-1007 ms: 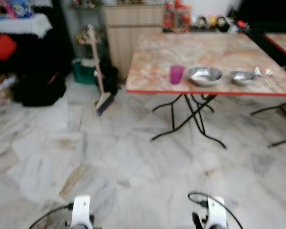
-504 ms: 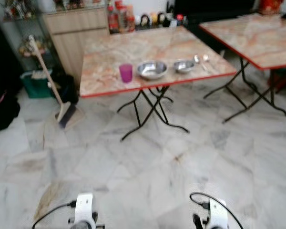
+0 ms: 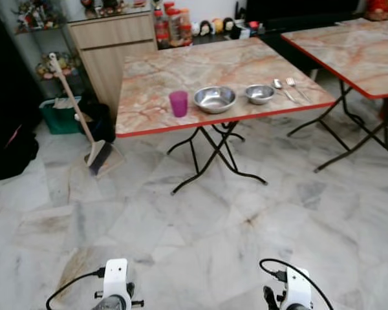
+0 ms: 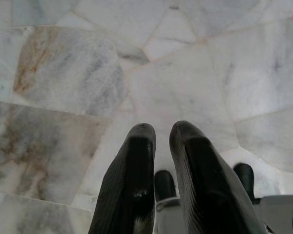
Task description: Setting the table
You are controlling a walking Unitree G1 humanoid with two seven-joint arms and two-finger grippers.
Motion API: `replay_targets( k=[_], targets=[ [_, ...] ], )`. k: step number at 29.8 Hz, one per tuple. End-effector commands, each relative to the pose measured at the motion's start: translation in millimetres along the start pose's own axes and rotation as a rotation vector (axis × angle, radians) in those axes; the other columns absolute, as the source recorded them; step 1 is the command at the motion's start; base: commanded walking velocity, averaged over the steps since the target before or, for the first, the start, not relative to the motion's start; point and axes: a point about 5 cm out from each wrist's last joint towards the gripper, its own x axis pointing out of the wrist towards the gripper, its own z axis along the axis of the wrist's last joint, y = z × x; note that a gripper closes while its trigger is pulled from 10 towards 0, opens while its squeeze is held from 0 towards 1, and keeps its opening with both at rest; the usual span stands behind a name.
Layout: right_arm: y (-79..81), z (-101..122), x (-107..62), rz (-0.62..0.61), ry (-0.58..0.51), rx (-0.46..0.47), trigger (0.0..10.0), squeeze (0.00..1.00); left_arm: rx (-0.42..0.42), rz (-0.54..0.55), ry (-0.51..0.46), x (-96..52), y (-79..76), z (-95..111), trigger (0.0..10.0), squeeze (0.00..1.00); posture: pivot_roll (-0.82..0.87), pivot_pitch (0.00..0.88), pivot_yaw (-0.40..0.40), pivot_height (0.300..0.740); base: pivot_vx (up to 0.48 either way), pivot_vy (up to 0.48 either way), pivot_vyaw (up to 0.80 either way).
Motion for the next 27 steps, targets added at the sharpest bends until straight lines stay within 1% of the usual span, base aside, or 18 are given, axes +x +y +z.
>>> replay_targets(
  k=[1,5,7,8,16,27],
  targets=[
    [3.0,1.5,0.4,0.006,-0.011,-0.021,10.0,0.00,0.002,0.006,0.001,0.1,2.0,0.7,10.0,0.00,-0.20,0.000,0.082,0.740,0.345,0.000,0.43],
    [2.9,0.7,0.3,0.004,-0.008,-0.016,10.0,0.00,0.008,0.001,0.000,0.2,1.2,0.8,10.0,0.00,-0.20,0.000,0.082,0.740,0.344,0.000,0.61],
    [2.4,0.9,0.4,-0.002,-0.010,0.024,10.0,0.00,0.013,-0.002,0.002,0.0,0.9,0.3,10.0,0.00,-0.20,0.000,0.083,0.740,0.345,0.000,0.00],
    [2.3,1.1,0.4,-0.002,-0.010,0.027,10.0,0.00,0.013,-0.003,0.002,0.0,0.9,0.3,10.0,0.00,-0.20,0.000,0.083,0.740,0.345,0.000,0.00],
    [4.1,3.3,0.9,0.006,-0.014,0.015,10.0,0.00,0.025,-0.008,0.010,-0.5,1.8,-1.9,10.0,0.00,-0.21,0.000,0.087,0.740,0.344,0.000,0.00],
    [5.9,0.0,0.6,0.012,-0.005,0.016,10.0,0.00,0.045,-0.021,0.015,-0.7,2.4,-2.4,10.0,0.00,-0.21,0.000,0.097,0.740,0.344,0.000,0.00]
  ],
)
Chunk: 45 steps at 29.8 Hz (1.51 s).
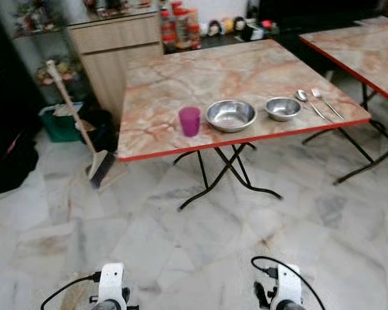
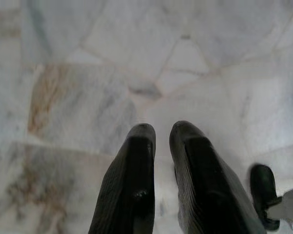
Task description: Setting the table
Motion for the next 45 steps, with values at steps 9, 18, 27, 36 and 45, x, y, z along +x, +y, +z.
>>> replay_targets(
  k=[9,18,27,36,45],
  targets=[
    [-7.0,6.0,0.0,-0.015,-0.017,-0.001,10.0,0.00,0.004,-0.014,-0.001,1.6,-7.0,3.4,10.0,0.00,-0.19,0.000,0.072,0.740,0.325,0.000,0.00],
    [-8.4,8.7,0.2,-0.018,-0.022,0.005,10.0,0.00,-0.017,-0.002,0.005,0.8,-8.0,-0.6,10.0,0.00,-0.19,0.000,0.063,0.740,0.000,0.000,0.00],
    [-7.1,8.2,0.3,-0.019,-0.022,0.008,10.0,0.00,-0.002,0.009,0.002,0.5,-4.9,-0.5,10.0,0.00,-0.20,0.000,0.072,0.740,0.000,-0.431,0.00],
    [-7.3,6.7,0.1,-0.023,-0.021,0.014,10.0,0.00,0.000,0.006,-0.002,0.6,-4.5,0.4,10.0,0.00,-0.20,0.000,0.072,0.740,0.000,-0.436,0.00],
    [-7.2,7.2,0.1,-0.022,-0.022,0.010,10.0,0.00,-0.004,0.004,-0.020,1.6,-5.4,5.5,10.0,0.00,-0.20,0.000,0.074,0.740,0.000,-0.425,0.00]
  ],
)
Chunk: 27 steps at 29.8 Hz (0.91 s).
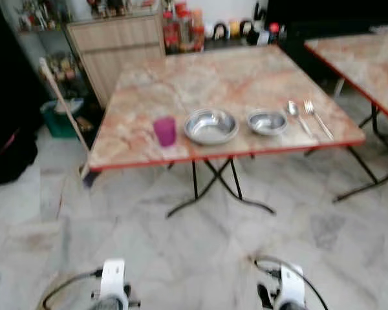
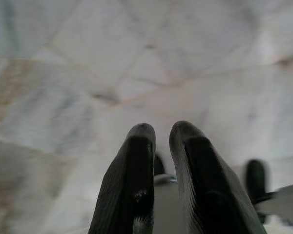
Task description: Setting the table
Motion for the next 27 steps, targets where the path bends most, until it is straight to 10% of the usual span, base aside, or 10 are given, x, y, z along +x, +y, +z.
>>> replay_targets(
  k=[1,15,16,17,18,27],
  targets=[
    [5.6,7,1.6,0.012,-0.021,0.003,10.0,0.00,0.002,0.016,-0.017,0.6,5.9,6,10.0,0.00,-0.20,0.000,0.074,0.740,0.000,-0.420,0.00],
    [7.8,9,2.1,0.023,-0.028,-0.010,10.0,0.00,-0.055,-0.041,-0.127,5.5,-7.5,35,10.0,0.00,-0.19,0.000,0.073,0.740,0.072,-0.144,0.00],
    [8.7,9,2.1,0.029,-0.035,0.000,10.0,0.04,-0.059,-0.047,-0.136,6.2,-9.6,39,10.0,1.00,-0.19,0.000,0.073,0.740,0.000,0.000,0.00],
    [9.3,10,2.2,0.031,-0.043,0.009,10.0,0.04,-0.065,-0.055,-0.144,6.5,-11.4,42,10.0,1.00,-0.19,0.000,0.073,0.740,0.000,0.000,0.00],
    [9.7,11,2.3,0.031,-0.050,0.012,10.0,1.00,-0.069,-0.064,-0.149,6.7,-12.8,43,10.0,1.00,-0.18,0.000,0.069,0.740,0.000,0.000,0.00],
    [8.5,15,2.6,0.026,-0.064,0.026,10.0,1.00,-0.057,-0.092,-0.136,6.8,-17.8,41,10.0,1.00,-0.20,0.000,0.075,0.740,0.000,0.000,0.00]
  ],
)
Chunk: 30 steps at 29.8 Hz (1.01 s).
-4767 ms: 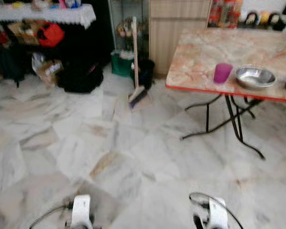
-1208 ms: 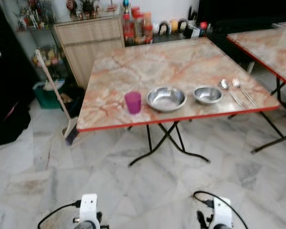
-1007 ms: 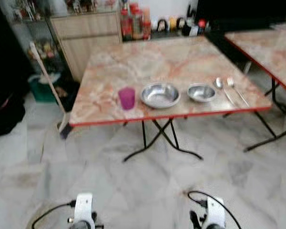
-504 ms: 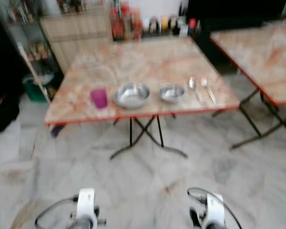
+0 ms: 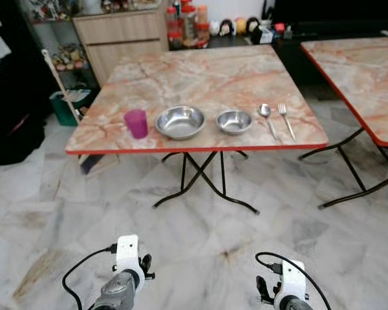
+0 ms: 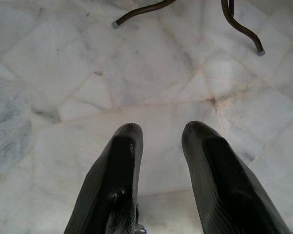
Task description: Setting the table
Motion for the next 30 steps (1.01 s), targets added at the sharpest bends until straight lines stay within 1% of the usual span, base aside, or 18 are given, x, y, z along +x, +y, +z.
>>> replay_targets(
  k=[1,6,23,27,28,29,30],
  targets=[
    [-2.2,2,-0.1,-0.008,-0.012,0.013,10.0,1.00,0.007,-0.002,0.023,-1.7,3.6,-5,10.0,1.00,-0.20,0.000,0.073,0.740,0.000,0.000,0.00],
    [-4.4,-3,-1.3,-0.012,0.003,0.005,10.0,1.00,0.001,-0.004,0.019,-2.1,3.1,-6,10.0,1.00,-0.20,0.000,0.072,0.740,0.000,0.000,0.00],
    [0.6,1,0.1,0.005,-0.003,-0.007,10.0,1.00,0.012,-0.004,0.009,-1.6,1.4,-5,10.0,1.00,-0.20,0.000,0.075,0.740,0.000,0.000,0.00],
    [2.1,-2,0.0,0.002,0.012,-0.022,10.0,1.00,0.044,0.024,0.037,-3.1,7.0,-9,10.0,1.00,-0.20,0.000,0.083,0.740,0.000,0.000,0.00],
    [2.2,-3,-0.1,0.001,0.014,-0.023,10.0,0.40,0.049,0.033,0.046,-3.6,8.2,-11,10.0,0.40,-0.20,0.000,0.083,0.740,0.000,0.000,0.00],
    [2.6,-3,-0.1,0.004,0.018,-0.019,10.0,0.00,0.050,0.043,0.061,-4.5,10.1,-14,10.0,0.00,-0.20,0.000,0.083,0.740,0.000,0.000,0.00],
    [2.8,-4,-0.2,0.006,0.019,-0.018,10.0,0.00,0.051,0.047,0.066,-5.0,10.9,-15,10.0,0.00,-0.21,0.000,0.086,0.740,0.000,0.000,0.00]
  ],
)
